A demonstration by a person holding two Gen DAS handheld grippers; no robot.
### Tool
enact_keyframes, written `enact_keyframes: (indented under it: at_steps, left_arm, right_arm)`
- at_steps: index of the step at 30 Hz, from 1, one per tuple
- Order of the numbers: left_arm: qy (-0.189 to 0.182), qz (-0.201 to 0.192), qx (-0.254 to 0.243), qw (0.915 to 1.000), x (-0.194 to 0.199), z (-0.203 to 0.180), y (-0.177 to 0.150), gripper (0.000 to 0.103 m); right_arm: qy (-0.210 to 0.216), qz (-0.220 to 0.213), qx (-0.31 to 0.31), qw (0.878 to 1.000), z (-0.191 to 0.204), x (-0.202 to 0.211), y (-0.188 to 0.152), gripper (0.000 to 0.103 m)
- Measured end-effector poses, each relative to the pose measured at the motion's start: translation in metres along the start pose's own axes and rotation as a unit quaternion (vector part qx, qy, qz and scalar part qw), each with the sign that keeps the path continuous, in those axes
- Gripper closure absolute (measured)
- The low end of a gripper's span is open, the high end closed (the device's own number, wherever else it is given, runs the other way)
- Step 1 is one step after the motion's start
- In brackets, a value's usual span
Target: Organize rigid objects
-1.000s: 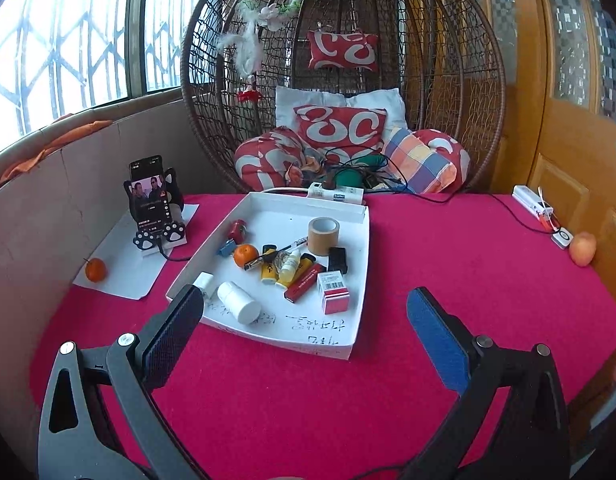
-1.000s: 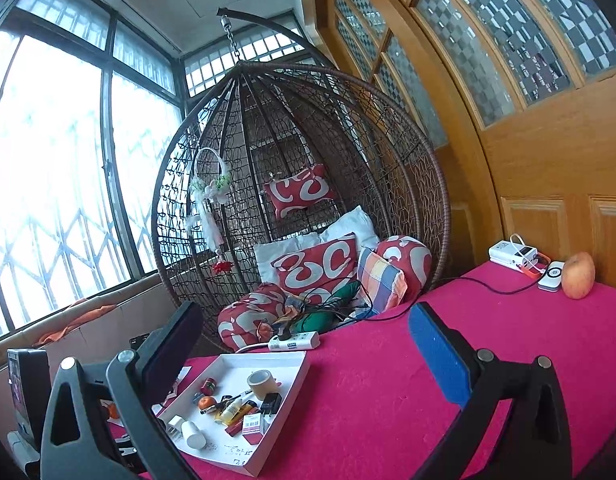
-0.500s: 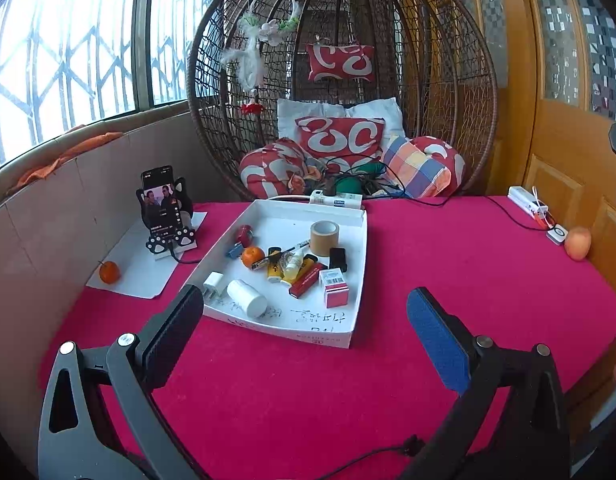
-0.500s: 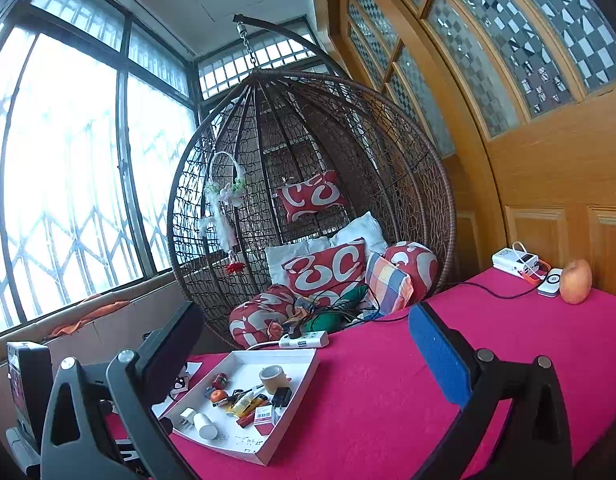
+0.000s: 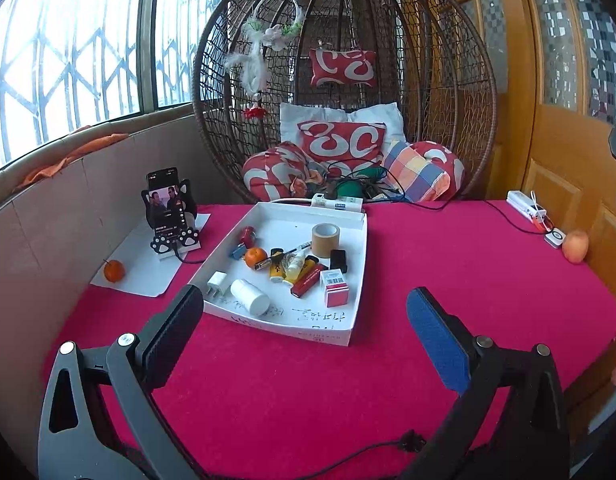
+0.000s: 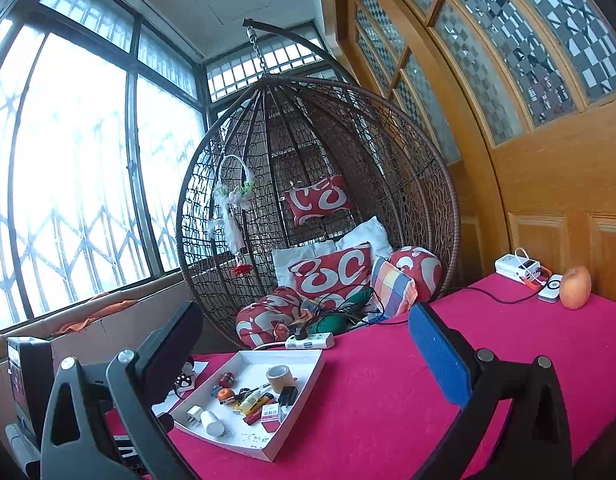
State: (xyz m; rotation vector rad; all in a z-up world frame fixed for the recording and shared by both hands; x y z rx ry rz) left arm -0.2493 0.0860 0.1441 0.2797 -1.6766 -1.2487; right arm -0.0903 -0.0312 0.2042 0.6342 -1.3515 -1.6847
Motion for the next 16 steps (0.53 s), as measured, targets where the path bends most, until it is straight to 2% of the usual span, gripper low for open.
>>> enact_keyframes:
  at_steps: [16]
  left_arm:
    - [-0.008, 0.007, 0.0, 0.9999, -0.003, -0.0049, -0.0044, 0.0]
  right_arm:
    - [0.002, 0.022, -0.001, 1.0, -0.0018, -0.0062, -0.0064, 0.0]
Point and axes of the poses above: each gripper's, at about its wrist camera, not at the fingertips, and x roughly against the way its jaws point, z to its left, y to its top, the point moved 5 cm from there along -x, roughly the way its jaws point, and after that the axes turned 6 degrees about z, right-handed, at the moved point
